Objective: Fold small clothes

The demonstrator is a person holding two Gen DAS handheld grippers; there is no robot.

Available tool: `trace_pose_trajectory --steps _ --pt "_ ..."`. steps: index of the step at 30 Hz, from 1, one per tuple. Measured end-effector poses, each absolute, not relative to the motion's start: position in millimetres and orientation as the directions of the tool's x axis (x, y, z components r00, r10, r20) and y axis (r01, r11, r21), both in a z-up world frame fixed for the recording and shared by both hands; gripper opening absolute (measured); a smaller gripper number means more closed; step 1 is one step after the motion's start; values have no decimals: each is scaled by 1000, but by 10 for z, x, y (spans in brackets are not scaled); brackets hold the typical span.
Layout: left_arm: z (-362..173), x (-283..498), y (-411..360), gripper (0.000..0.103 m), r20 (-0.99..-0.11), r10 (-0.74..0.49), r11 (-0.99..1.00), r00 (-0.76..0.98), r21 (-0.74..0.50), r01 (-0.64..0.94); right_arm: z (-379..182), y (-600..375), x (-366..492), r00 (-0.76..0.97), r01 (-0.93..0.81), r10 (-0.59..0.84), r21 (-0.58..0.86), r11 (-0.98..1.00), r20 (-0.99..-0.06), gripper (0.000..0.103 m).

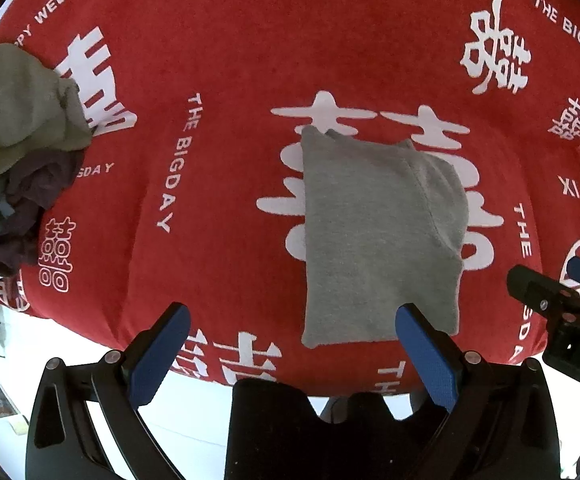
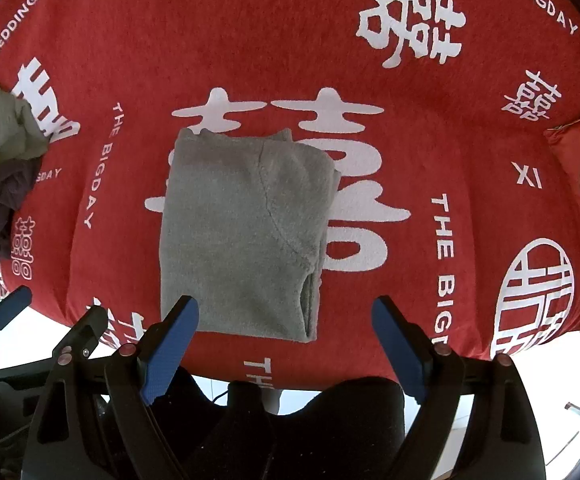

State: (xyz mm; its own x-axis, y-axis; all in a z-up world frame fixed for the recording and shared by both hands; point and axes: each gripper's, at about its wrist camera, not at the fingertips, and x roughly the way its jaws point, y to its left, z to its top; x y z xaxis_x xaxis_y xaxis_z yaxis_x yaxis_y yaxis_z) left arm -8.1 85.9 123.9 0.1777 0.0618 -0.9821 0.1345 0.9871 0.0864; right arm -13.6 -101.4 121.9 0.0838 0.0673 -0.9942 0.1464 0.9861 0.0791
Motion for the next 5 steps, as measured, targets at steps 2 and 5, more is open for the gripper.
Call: trace_pose_trajectory --steps 2,5 --pt "1259 -90 853 103 -979 60 987 194 87 137 1215 -1014 -141 84 147 67 79 986 -994 90" --pt "1259 -79 855 103 -980 50 987 192 77 139 1216 -1014 -130 85 148 68 80 986 -994 90"
